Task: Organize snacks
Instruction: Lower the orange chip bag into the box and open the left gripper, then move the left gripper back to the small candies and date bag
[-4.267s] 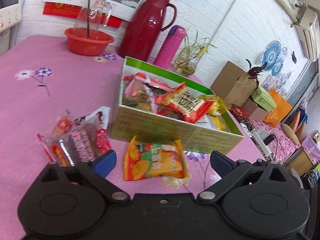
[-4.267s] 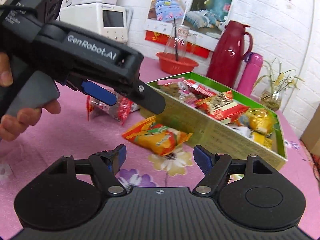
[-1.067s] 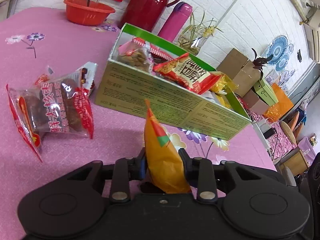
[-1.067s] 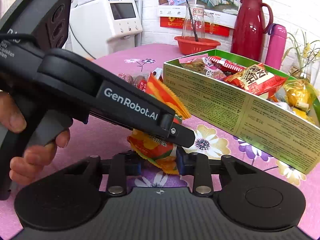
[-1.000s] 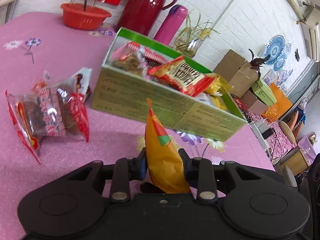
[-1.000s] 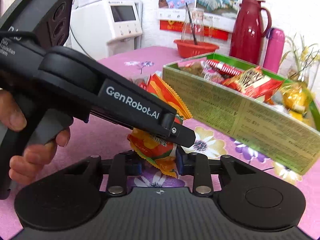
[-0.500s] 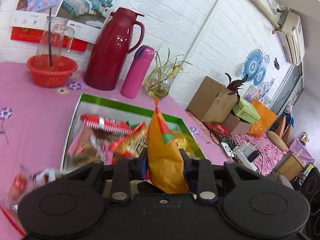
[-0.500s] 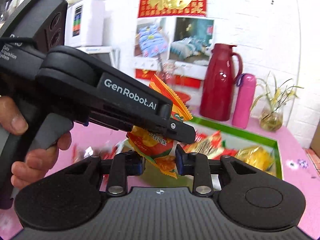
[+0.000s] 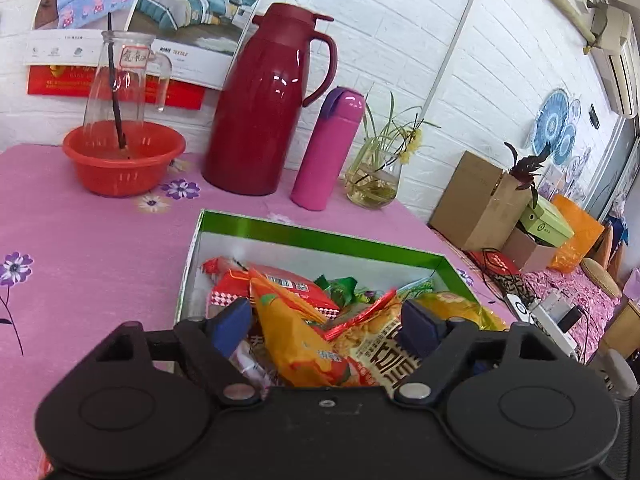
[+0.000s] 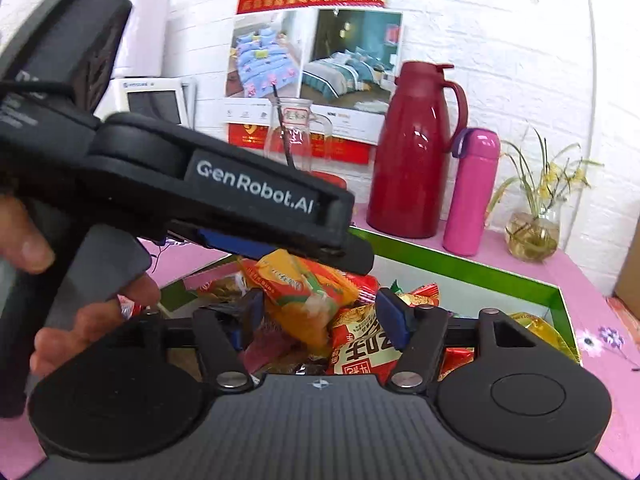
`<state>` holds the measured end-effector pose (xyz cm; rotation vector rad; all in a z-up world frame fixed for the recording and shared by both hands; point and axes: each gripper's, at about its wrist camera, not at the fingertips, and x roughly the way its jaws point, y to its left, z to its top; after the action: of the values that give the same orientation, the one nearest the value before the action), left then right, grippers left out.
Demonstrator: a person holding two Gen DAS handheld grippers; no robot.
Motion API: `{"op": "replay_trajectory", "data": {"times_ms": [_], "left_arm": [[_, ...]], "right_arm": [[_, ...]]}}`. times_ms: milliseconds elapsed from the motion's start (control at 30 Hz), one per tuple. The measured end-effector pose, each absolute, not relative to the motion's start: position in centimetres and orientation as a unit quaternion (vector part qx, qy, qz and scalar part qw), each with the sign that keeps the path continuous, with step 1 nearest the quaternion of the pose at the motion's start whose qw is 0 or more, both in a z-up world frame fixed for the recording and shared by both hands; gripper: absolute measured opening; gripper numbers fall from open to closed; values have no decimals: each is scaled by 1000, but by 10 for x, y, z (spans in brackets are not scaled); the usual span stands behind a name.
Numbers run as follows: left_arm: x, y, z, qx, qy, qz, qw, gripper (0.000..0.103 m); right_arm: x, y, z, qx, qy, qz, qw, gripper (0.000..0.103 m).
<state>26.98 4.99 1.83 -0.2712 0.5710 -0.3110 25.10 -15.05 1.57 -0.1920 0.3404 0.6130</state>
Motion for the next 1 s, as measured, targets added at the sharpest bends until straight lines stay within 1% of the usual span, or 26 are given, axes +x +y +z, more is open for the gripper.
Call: {"op": "replay_trajectory", "data": {"times_ms": [100, 233, 400, 500, 700, 833, 1000], "left_arm": [[268, 55, 19, -141, 281, -150, 937, 103], [254, 58, 29, -138, 275, -153, 939, 103], [216, 72, 43, -142, 270, -131, 943, 103], [193, 85, 47, -140, 282, -112, 943, 103], [158, 122, 37, -137, 290, -56, 946, 103], [150, 146, 20, -156, 318, -31, 935, 103], [146, 165, 8, -181, 323, -29, 929, 103]], "right_arm": [[251, -146, 15, -113, 163, 295, 935, 102], [244, -151, 25, -103, 162, 298, 935, 103], [217, -159, 42, -102, 137, 309, 935, 103], [197, -162, 46, -104, 131, 324, 931, 103], [168, -159, 37, -99, 159, 365, 912, 103], [160, -149, 23, -95, 190, 382, 899, 103], [159, -134, 13, -88, 225, 398, 885, 103]]}}
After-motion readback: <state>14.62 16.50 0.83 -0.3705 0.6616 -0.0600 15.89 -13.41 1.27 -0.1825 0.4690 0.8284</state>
